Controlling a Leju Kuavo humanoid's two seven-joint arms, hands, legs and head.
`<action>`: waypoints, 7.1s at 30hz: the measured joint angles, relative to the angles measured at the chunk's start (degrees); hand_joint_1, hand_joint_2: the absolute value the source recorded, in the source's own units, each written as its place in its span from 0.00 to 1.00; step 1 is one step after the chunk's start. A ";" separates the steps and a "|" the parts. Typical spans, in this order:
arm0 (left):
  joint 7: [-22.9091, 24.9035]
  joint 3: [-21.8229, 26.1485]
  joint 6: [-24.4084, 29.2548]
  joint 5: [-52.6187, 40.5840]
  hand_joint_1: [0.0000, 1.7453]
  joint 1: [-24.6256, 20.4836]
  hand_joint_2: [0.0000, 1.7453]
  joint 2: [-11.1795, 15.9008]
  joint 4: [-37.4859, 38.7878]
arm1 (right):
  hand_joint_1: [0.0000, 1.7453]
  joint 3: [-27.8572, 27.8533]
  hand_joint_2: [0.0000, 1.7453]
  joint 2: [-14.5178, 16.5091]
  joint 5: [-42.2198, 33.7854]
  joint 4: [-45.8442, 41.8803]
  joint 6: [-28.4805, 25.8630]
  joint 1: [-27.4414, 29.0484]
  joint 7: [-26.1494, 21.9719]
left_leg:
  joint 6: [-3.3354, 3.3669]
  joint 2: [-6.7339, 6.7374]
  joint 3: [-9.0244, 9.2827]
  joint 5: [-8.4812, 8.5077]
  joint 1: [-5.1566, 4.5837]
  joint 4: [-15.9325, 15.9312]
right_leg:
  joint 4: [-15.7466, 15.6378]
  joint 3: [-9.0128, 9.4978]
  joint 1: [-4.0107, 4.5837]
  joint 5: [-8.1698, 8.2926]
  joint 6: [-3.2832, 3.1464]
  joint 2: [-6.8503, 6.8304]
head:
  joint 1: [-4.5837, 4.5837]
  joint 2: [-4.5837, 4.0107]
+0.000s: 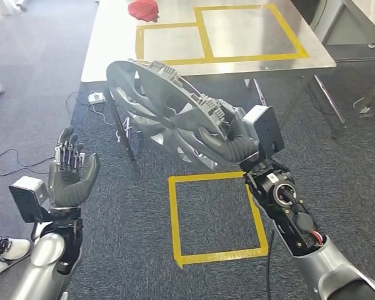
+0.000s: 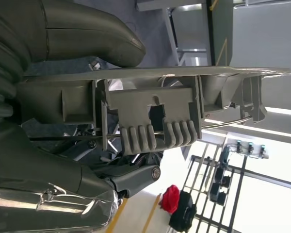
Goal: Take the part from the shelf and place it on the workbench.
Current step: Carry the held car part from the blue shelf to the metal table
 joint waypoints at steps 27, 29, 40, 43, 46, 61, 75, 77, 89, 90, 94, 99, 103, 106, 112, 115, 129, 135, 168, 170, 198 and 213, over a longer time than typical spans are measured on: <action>-0.18 -0.07 0.50 -0.35 0.00 0.79 1.00 0.04 -0.51 | 1.00 -0.27 1.00 0.00 -0.38 0.15 0.96 -0.15 -0.77 | 0.67 0.64 1.00 0.69 0.37 -2.27 | 1.21 -1.83 0.57 0.44 0.77 -1.25 | 0.41 0.00; -0.24 -0.08 0.50 -0.39 0.00 0.74 1.00 0.03 -0.60 | 1.00 -0.27 1.00 0.02 -0.39 0.11 1.00 -0.27 -0.87 | 0.04 0.91 1.20 0.18 0.25 -1.91 | 0.52 -0.90 0.45 0.43 0.19 -0.84 | 0.35 0.00; -0.45 -0.07 0.50 -0.50 0.00 0.88 1.00 0.26 -0.71 | 1.00 -0.24 1.00 -0.02 -0.39 0.22 1.23 -0.59 -0.99 | -0.60 0.14 -7.05 4.59 0.58 1.71 | 0.20 2.79 -0.03 -2.50 -0.26 1.87 | -2.10 0.00; -0.50 -0.07 0.50 -0.54 0.00 0.81 1.00 0.31 -0.72 | 1.00 -0.22 1.00 0.00 -0.40 0.31 1.40 -0.66 -1.13 | 0.41 -0.32 -5.15 5.36 0.29 -2.69 | 0.47 3.00 0.03 -3.15 0.72 2.49 | -2.33 0.00; -0.52 -0.05 0.50 -0.56 0.00 0.63 1.00 0.27 -0.73 | 1.00 -0.30 1.00 -0.02 -0.41 0.34 1.37 -0.66 -1.07 | 1.31 0.03 -3.78 5.17 0.54 -2.92 | 2.74 2.48 0.02 -4.84 1.60 1.55 | -1.84 0.00; -0.52 -0.07 0.35 -0.76 0.00 0.43 1.00 0.16 -0.74 | 1.00 -0.33 1.00 0.00 -0.98 0.69 1.43 -1.10 -1.23 | -0.74 1.40 0.70 0.00 0.25 -0.47 | 0.43 0.07 0.05 0.10 0.08 -0.68 | 0.11 0.00; -0.50 -0.07 0.27 -0.80 0.00 0.21 1.00 0.18 -0.71 | 1.00 -0.34 1.00 -0.01 -0.98 1.14 1.37 -1.30 -1.74 | 1.64 -0.26 -4.19 5.73 -0.19 -3.38 | 1.17 2.90 0.34 -3.11 0.74 2.68 | -2.17 0.00; -0.52 -0.07 0.20 -0.86 0.00 0.12 1.00 0.09 -0.71 | 1.00 -0.42 1.00 -0.02 -0.98 1.17 1.34 -1.32 -1.79 | 2.04 0.05 -3.15 5.48 0.12 -3.68 | 4.24 1.72 0.31 -4.89 1.46 1.72 | -1.84 0.00; -0.75 -0.07 -0.20 -0.88 0.00 0.52 1.00 -0.10 -0.55 | 1.00 -0.47 1.00 -0.02 -0.96 1.82 1.27 -1.34 -2.11 | -0.35 1.41 0.20 1.39 0.68 -2.39 | 1.14 -0.97 -0.79 -0.59 1.75 -1.42 | 0.33 0.00; -0.78 -0.07 -0.20 -0.88 0.00 0.53 1.00 -0.09 -0.55 | 1.00 -0.46 1.00 -0.02 -0.94 1.83 1.23 -1.26 -2.10 | -0.68 1.50 0.27 1.07 0.67 -2.14 | 1.41 -0.67 -0.83 -0.36 1.19 -1.09 | 0.05 0.00; -0.92 -0.05 -0.18 -0.90 0.00 0.38 1.00 -0.08 -0.55 | 1.00 -0.53 1.00 -0.02 -0.89 1.84 1.15 -1.26 -2.10 | -1.46 1.14 -4.85 -3.03 0.99 7.52 | 1.37 0.23 -0.70 -1.06 -0.02 0.06 | -1.30 0.00; -0.93 -0.05 -0.20 -0.89 0.00 0.68 1.00 -0.08 -0.51 | 1.00 -0.49 1.00 -0.02 -0.89 1.97 1.12 -1.14 -2.08 | -0.18 0.71 -10.27 0.11 0.46 10.29 | 1.36 1.80 0.22 -2.49 -0.69 1.70 | -2.23 0.00; -1.19 -0.03 -0.50 -0.90 0.00 0.50 1.00 -0.09 -0.49 | 1.00 -0.45 1.00 -0.02 -0.79 1.97 0.95 -1.18 -2.08 | 2.07 -0.52 -5.60 5.53 -0.64 -2.11 | 1.11 2.98 0.23 -3.53 -0.25 2.71 | -2.21 0.00; -1.31 -0.03 -0.72 -0.92 0.00 0.30 1.00 -0.16 -0.47 | 1.00 -0.48 1.00 -0.02 -0.32 1.93 0.84 -0.97 -2.02 | 2.41 -0.17 -3.94 5.41 -0.51 -3.31 | 1.68 3.40 0.28 -3.96 0.78 2.59 | -2.36 -0.01; -1.34 -0.03 -0.77 -1.01 0.00 0.27 1.00 -0.28 -0.28 | 1.00 -0.53 1.00 -0.02 -0.32 1.96 0.84 -0.90 -2.01 | 2.55 0.75 -1.15 3.73 0.22 -3.84 | 18.49 -6.59 -0.68 -9.38 2.87 0.33 | -0.86 0.00; -1.39 -0.03 -0.85 -0.95 0.00 0.31 1.00 -0.32 -0.14 | 1.00 -0.53 1.00 -0.03 -0.32 1.96 0.78 -0.84 -1.86 | 1.78 0.94 0.49 2.24 0.71 -3.46 | 10.35 -4.66 -1.36 -2.66 3.57 -0.36 | -0.49 0.00; -1.88 -0.01 -1.16 -0.89 0.00 0.34 1.00 -0.39 -0.08 | 1.00 -0.57 1.00 -0.07 -0.32 1.42 0.21 -0.62 -1.61 | -0.41 0.87 -10.51 -2.17 0.57 12.51 | 1.12 1.25 -0.41 -2.27 -0.33 1.28 | -2.21 0.00; -1.93 0.04 -1.16 -0.90 0.00 0.09 1.00 -0.39 -0.09 | 1.00 -0.52 1.00 -0.07 -0.28 1.12 -0.12 -0.61 -1.37 | 1.87 0.20 -5.06 4.91 -0.59 -2.73 | 0.81 2.80 -0.35 -3.72 0.84 2.15 | -2.45 0.00; -4.16 -0.05 -1.06 -3.00 0.00 -1.48 1.00 -1.25 0.58 | 1.00 0.17 1.00 -0.18 3.98 2.47 0.55 -11.26 -4.15 | 1.43 0.08 -5.33 5.71 0.43 -2.75 | 1.68 2.13 -0.32 -5.28 1.64 0.48 | -2.16 0.00; -4.22 -0.05 -1.05 -2.91 0.00 -1.68 1.00 -1.44 0.61 | 1.00 0.18 1.00 -0.18 4.66 3.23 0.69 -12.16 -4.53 | 1.98 0.09 -4.57 5.27 0.59 -2.91 | 8.38 -1.03 -0.40 -8.32 2.04 0.27 | -1.54 0.00; -5.25 0.08 -1.67 -2.74 0.00 -3.08 1.00 -0.94 2.16 | 1.00 0.70 1.00 2.22 10.83 19.90 1.78 -22.69 -11.66 | 1.13 -0.10 -4.86 4.70 0.40 -2.18 | 1.40 0.52 -0.45 -2.97 1.73 0.29 | -1.96 0.00; -6.56 0.04 -2.80 -2.09 0.00 -4.77 1.00 -1.39 4.41 | 1.00 1.79 1.00 5.94 14.43 35.89 1.43 -28.83 -16.46 | 2.64 -0.11 -4.17 4.32 0.11 -2.57 | 0.77 1.57 -0.72 -3.70 2.59 -0.15 | -0.58 0.00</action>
